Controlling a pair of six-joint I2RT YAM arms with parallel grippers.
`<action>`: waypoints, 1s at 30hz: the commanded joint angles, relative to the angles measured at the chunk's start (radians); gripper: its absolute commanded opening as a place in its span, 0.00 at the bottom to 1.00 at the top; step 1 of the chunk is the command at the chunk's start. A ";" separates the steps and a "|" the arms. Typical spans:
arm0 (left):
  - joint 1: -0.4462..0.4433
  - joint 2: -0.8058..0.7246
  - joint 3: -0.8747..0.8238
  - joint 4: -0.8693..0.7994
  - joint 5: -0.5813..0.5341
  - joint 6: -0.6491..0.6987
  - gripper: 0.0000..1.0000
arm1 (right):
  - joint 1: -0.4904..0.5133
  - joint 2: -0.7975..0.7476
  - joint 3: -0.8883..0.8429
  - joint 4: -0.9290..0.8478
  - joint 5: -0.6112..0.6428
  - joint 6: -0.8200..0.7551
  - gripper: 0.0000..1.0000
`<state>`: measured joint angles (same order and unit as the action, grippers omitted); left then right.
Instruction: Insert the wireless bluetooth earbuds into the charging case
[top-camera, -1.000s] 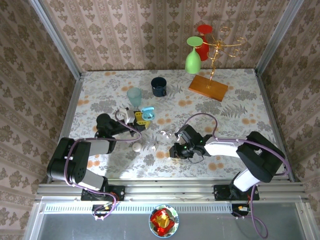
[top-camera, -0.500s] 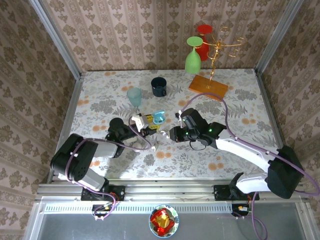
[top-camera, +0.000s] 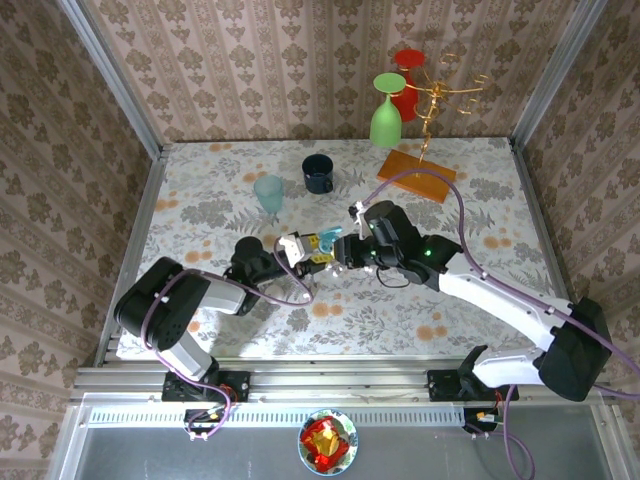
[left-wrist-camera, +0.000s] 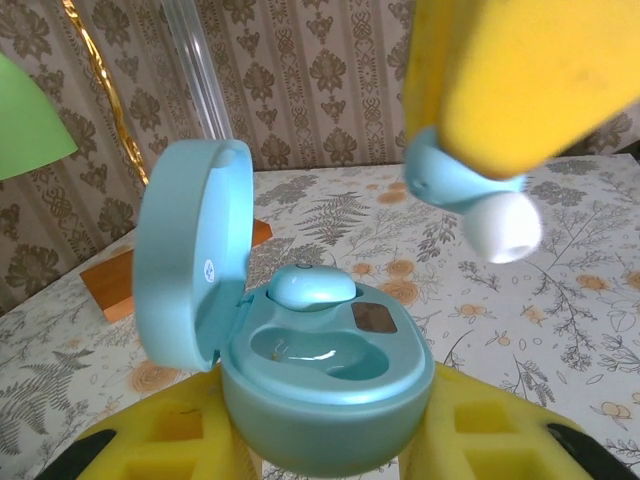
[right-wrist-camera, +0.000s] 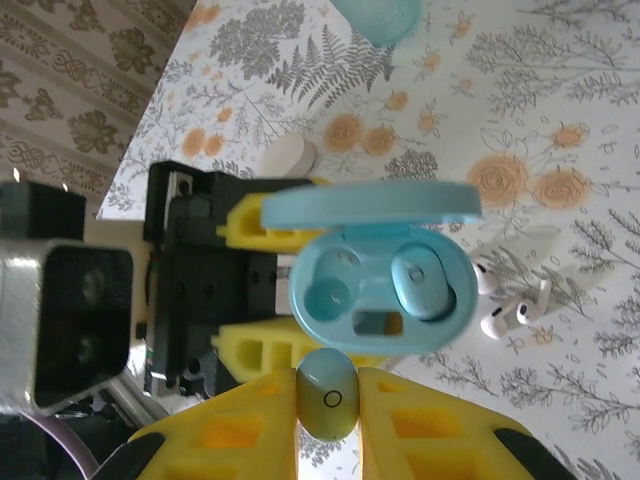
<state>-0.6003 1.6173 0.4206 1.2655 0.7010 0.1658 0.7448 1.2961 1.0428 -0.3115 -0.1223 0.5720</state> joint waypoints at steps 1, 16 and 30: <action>-0.014 0.007 0.023 0.026 -0.006 0.029 0.23 | -0.001 0.040 0.046 0.010 0.027 -0.040 0.21; -0.027 0.000 0.014 0.028 -0.006 0.036 0.23 | -0.007 0.132 0.087 0.004 0.028 -0.061 0.21; -0.027 0.008 0.013 0.029 -0.010 0.032 0.23 | -0.009 0.104 0.079 0.007 0.031 -0.058 0.37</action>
<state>-0.6216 1.6234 0.4206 1.2579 0.6857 0.1806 0.7422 1.4311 1.1049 -0.2951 -0.1116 0.5259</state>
